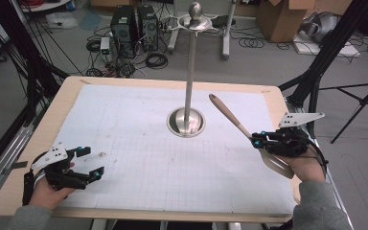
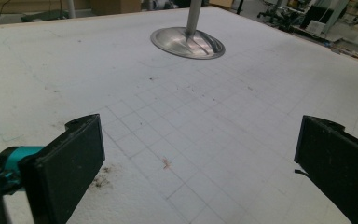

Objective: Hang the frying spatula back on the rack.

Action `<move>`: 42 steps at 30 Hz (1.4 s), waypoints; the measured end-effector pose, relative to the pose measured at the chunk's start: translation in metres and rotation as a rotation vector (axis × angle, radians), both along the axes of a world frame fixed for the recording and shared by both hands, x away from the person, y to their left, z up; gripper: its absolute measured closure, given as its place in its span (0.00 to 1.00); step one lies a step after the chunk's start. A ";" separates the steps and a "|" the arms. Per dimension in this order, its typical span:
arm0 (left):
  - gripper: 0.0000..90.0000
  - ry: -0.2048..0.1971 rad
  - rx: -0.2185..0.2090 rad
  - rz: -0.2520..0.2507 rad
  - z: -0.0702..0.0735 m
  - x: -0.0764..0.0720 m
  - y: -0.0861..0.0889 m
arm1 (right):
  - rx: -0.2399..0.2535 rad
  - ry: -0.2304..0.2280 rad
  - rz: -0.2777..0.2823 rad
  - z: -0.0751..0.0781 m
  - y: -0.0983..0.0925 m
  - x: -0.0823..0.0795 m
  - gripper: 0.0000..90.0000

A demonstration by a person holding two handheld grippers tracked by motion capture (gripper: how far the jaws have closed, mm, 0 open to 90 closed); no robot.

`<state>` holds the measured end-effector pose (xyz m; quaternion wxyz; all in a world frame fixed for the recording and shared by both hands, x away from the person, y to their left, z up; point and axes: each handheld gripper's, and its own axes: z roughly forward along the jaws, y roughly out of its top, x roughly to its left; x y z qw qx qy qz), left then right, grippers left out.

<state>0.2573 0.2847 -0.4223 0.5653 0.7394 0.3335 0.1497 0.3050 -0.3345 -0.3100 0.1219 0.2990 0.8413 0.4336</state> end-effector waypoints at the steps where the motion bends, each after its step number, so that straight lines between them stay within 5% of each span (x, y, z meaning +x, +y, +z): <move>1: 0.02 0.000 0.000 0.000 0.000 0.000 0.000 | 0.000 0.000 0.000 0.000 0.000 0.000 0.86; 25: 0.02 0.001 -0.004 -0.003 0.000 -0.001 0.000 | 0.036 -0.098 -0.029 0.057 -0.008 0.003 0.86; 42: 0.02 0.003 -0.016 0.013 0.000 -0.004 0.006 | 0.044 -0.096 -0.004 0.086 -0.002 0.013 0.86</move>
